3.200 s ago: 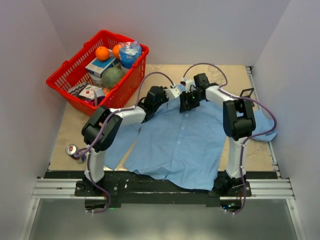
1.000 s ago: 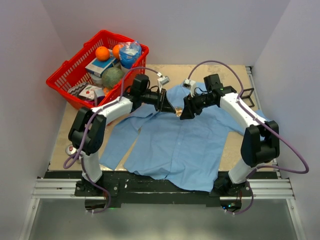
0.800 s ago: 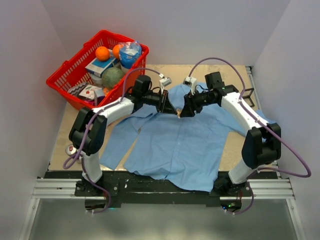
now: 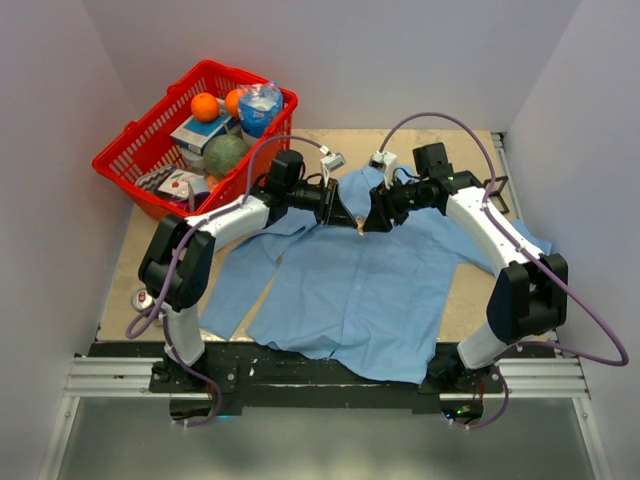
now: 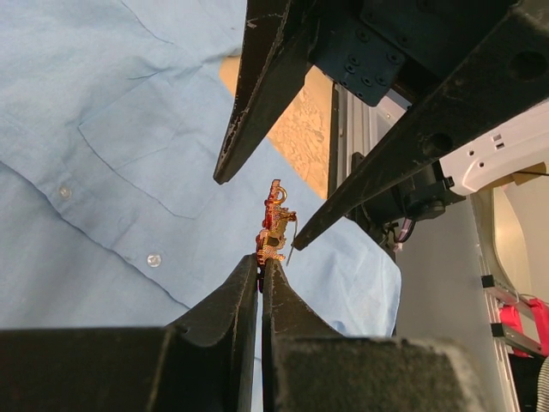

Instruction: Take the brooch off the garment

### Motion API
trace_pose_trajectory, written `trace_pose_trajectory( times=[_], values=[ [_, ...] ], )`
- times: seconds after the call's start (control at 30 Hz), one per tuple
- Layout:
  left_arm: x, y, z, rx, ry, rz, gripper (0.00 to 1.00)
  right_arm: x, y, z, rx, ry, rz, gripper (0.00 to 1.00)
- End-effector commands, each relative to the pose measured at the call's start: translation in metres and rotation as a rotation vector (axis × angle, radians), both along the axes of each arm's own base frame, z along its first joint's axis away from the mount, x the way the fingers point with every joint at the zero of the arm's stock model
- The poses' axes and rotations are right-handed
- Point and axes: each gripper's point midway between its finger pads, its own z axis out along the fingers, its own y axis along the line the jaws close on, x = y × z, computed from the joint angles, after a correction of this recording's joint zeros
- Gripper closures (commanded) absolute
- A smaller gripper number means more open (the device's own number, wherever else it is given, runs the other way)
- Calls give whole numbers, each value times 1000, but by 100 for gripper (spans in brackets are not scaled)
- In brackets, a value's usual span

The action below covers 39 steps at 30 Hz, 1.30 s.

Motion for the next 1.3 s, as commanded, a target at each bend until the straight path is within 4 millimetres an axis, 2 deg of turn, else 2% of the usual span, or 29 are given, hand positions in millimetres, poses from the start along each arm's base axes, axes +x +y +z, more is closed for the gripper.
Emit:
trace_pose_trajectory(
  times=[0.0,0.77,0.87,0.97,1.1,1.17,1.23,1.27],
  values=[
    [-1,-4,26,-52,-44,-12,100,9,-2,15,-11,-89,-15,47],
    [-11,-7,30,-55,-69,-42,100,25,-5,2,-33,-51,-113,46],
    [-7,-6,24,-28,-67,-19,100,10,5,21,30,-79,13,46],
    [-3,-5,19,-2,-71,3,100,-8,7,53,67,-141,109,44],
    [3,-4,11,28,-86,26,100,-25,6,85,94,-187,139,43],
    [5,-3,9,35,-91,28,100,-20,2,96,84,-235,95,42],
    [7,-4,9,41,-102,33,100,-11,-8,89,41,-236,5,42],
    [7,-3,8,47,-112,31,100,0,-12,88,23,-258,-46,42]
  ],
)
